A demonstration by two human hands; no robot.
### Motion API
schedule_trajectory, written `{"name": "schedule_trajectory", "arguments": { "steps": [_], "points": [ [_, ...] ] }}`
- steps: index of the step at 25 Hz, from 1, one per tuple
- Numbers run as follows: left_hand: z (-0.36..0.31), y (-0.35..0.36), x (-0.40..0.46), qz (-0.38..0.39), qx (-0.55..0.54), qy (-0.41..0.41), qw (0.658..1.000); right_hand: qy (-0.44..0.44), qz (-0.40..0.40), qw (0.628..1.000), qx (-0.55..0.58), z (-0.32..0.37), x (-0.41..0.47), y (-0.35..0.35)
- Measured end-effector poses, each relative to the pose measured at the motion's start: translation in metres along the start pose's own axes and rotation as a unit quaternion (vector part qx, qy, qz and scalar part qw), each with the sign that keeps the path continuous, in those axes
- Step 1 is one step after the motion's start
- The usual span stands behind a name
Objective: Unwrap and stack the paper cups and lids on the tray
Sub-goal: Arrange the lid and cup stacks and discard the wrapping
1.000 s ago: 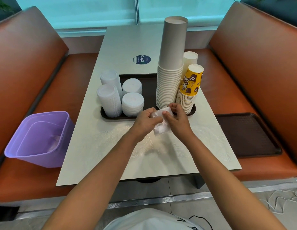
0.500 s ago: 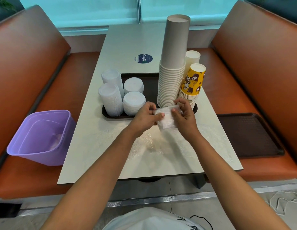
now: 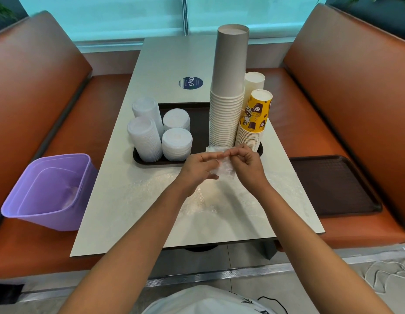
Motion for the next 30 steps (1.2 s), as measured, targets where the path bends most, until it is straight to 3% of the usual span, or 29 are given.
{"name": "schedule_trajectory", "arguments": {
  "steps": [3,7,17,20,23,26,28,30],
  "points": [
    [-0.002,-0.002,0.002,-0.05,0.089,0.045,0.994,0.072,0.051,0.996,0.027,-0.009,0.0,-0.003],
    [0.007,0.0,0.002,-0.046,0.115,0.054,0.991,0.137,0.075,0.987,0.031,-0.017,-0.001,-0.011],
    [0.011,-0.029,-0.035,-0.139,0.138,0.076,0.978,0.12,0.14,0.982,0.041,-0.02,-0.021,0.03],
    [0.008,-0.053,-0.049,-0.151,0.096,0.073,0.981,0.109,0.169,0.978,0.051,-0.008,-0.021,0.056],
    [0.009,-0.091,-0.058,-0.141,-0.064,0.053,0.987,0.127,0.196,0.965,0.119,0.007,-0.017,0.095],
    [0.014,-0.143,-0.062,-0.097,-0.211,0.018,0.972,0.121,0.213,0.963,0.112,0.019,-0.015,0.148],
    [0.018,-0.183,-0.069,-0.088,-0.2,0.001,0.976,0.101,0.241,0.963,0.071,0.026,-0.017,0.19],
    [0.021,-0.241,-0.076,-0.125,-0.114,0.012,0.985,0.07,0.295,0.953,-0.011,0.028,-0.021,0.246]
  ]
}}
Point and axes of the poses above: each hand's wrist, its own x-axis towards the middle knuckle, its own y-axis out of the palm, z = x × y, the point moved 6 cm from there along x, towards the middle knuckle, and after that the axes turned 2 degrees about -z, right-handed, at the moved point
